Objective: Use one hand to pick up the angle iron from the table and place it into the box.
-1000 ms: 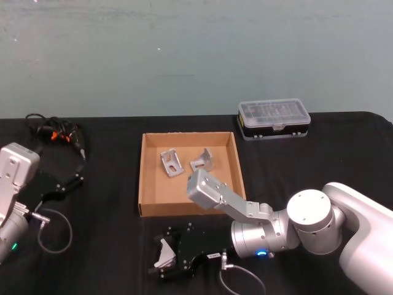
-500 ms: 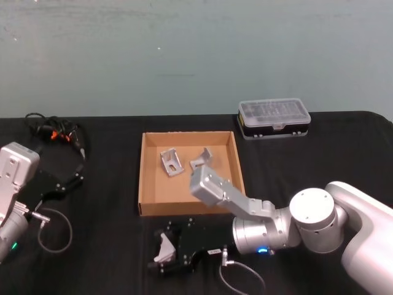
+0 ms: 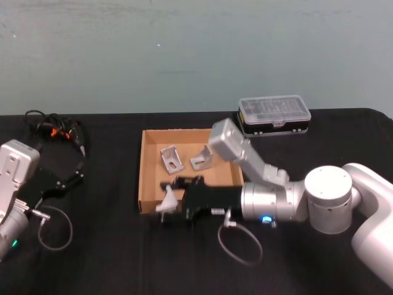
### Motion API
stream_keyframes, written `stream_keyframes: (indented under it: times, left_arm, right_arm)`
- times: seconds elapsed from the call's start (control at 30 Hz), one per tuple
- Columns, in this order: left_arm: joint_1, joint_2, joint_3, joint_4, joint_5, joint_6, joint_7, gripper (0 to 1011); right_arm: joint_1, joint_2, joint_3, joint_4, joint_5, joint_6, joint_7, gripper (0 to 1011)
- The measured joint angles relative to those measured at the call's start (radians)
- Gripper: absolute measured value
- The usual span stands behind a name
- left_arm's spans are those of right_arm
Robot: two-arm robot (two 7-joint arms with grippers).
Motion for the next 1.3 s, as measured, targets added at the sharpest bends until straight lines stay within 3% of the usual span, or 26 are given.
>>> stream_keyframes:
  times: [0.2, 0.4, 0.53, 0.83, 1.3]
  left_arm:
    - [0.000, 0.000, 0.000, 0.000, 0.000, 0.000, 0.000, 1000]
    - [0.000, 0.000, 0.000, 0.000, 0.000, 0.000, 0.000, 1000]
    - [0.000, 0.000, 0.000, 0.000, 0.000, 0.000, 0.000, 1000]
    - [0.000, 0.000, 0.000, 0.000, 0.000, 0.000, 0.000, 1000]
    - [0.000, 0.000, 0.000, 0.000, 0.000, 0.000, 0.000, 1000]
  right_arm:
    - [0.005, -0.019, 0.069, 0.011, 0.029, 0.019, -0.097, 739]
    - [0.025, -0.044, 0.104, 0.055, 0.018, 0.049, -0.179, 739]
    - [0.053, -0.074, 0.119, 0.121, 0.005, 0.111, -0.222, 739]
    - [0.103, -0.129, 0.115, 0.240, -0.037, 0.184, -0.246, 739]
    - [0.124, -0.164, 0.100, 0.290, -0.096, 0.222, -0.247, 739]
